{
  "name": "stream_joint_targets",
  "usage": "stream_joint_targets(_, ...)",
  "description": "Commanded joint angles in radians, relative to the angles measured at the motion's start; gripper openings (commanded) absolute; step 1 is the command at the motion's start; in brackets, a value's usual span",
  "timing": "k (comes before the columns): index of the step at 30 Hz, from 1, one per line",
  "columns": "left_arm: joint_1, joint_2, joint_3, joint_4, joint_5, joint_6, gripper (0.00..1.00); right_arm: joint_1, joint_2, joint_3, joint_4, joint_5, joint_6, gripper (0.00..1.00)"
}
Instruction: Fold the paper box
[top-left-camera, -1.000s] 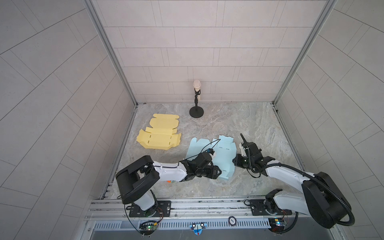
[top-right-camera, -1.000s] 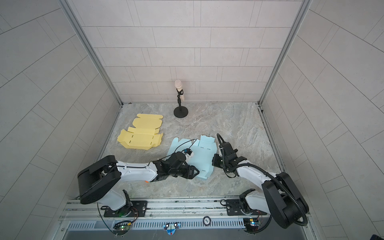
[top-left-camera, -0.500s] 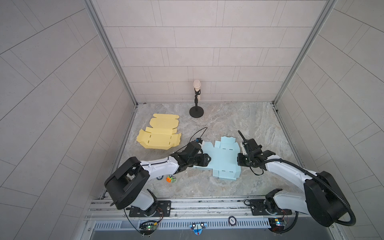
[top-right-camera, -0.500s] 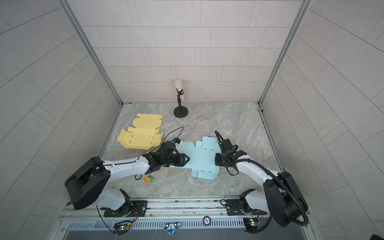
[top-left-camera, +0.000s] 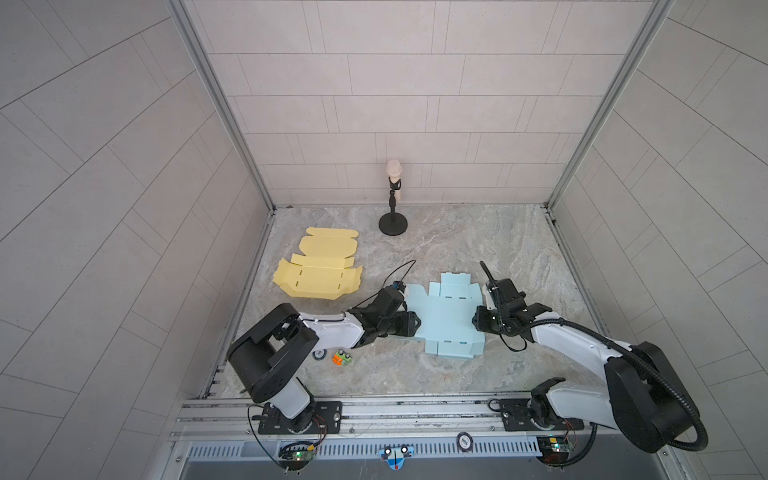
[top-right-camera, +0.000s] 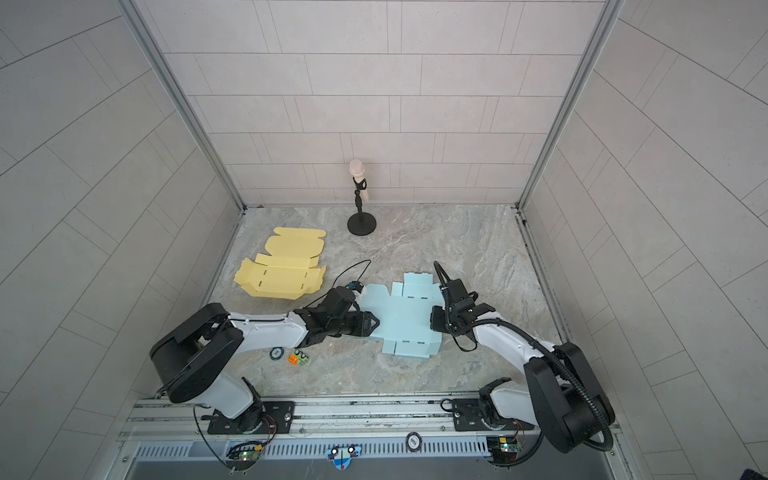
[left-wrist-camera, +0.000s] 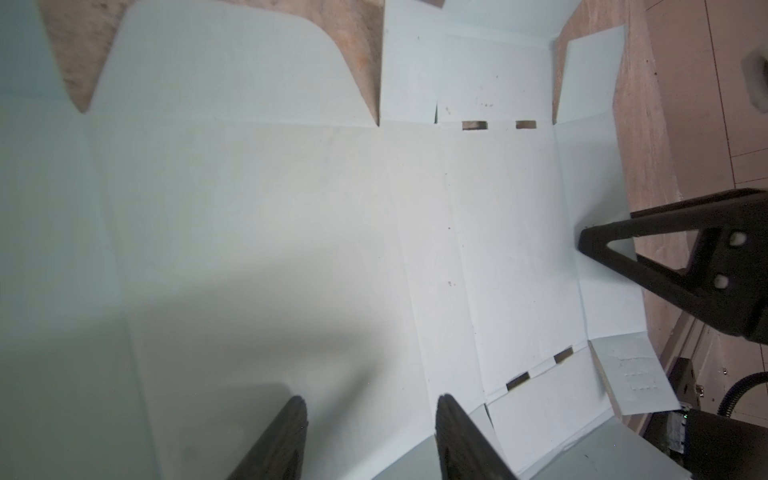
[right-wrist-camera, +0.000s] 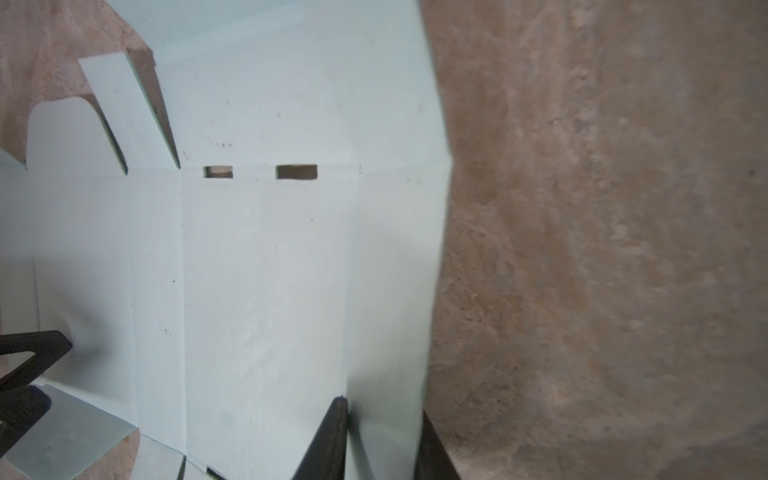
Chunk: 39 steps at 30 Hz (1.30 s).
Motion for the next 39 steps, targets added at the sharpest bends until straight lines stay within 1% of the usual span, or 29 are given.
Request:
stream_joint_targets(1, -0.002, 0.012, -0.024, 0.018, 0.008, -0.014, 0.54, -0.006, -0.019, -0.007, 0.013, 0.003, 0.015, 0.23)
stream_joint_targets(17, -0.040, 0.012, -0.009, 0.008, -0.004, -0.028, 0.54, -0.010, -0.055, -0.007, 0.001, 0.028, 0.018, 0.19)
stream_joint_targets(21, -0.055, 0.013, -0.007, 0.008, -0.009, -0.032, 0.54, -0.012, -0.058, -0.002, -0.007, 0.051, 0.021, 0.19)
stream_joint_targets(23, -0.064, 0.017, -0.005, 0.009, -0.012, -0.036, 0.54, -0.012, -0.054, -0.002, -0.002, 0.051, 0.026, 0.21)
stream_joint_targets(28, -0.070, 0.026, -0.006, 0.021, -0.012, -0.043, 0.54, -0.013, -0.062, -0.009, 0.008, 0.053, 0.041, 0.21)
stream_joint_targets(36, -0.076, 0.029, 0.009, 0.010, -0.007, -0.042, 0.55, -0.015, -0.115, -0.028, 0.015, 0.081, 0.056, 0.16)
stream_joint_targets(39, -0.079, 0.026, 0.013, 0.009, -0.004, -0.044, 0.54, -0.016, -0.113, -0.029, 0.024, 0.069, 0.049, 0.14)
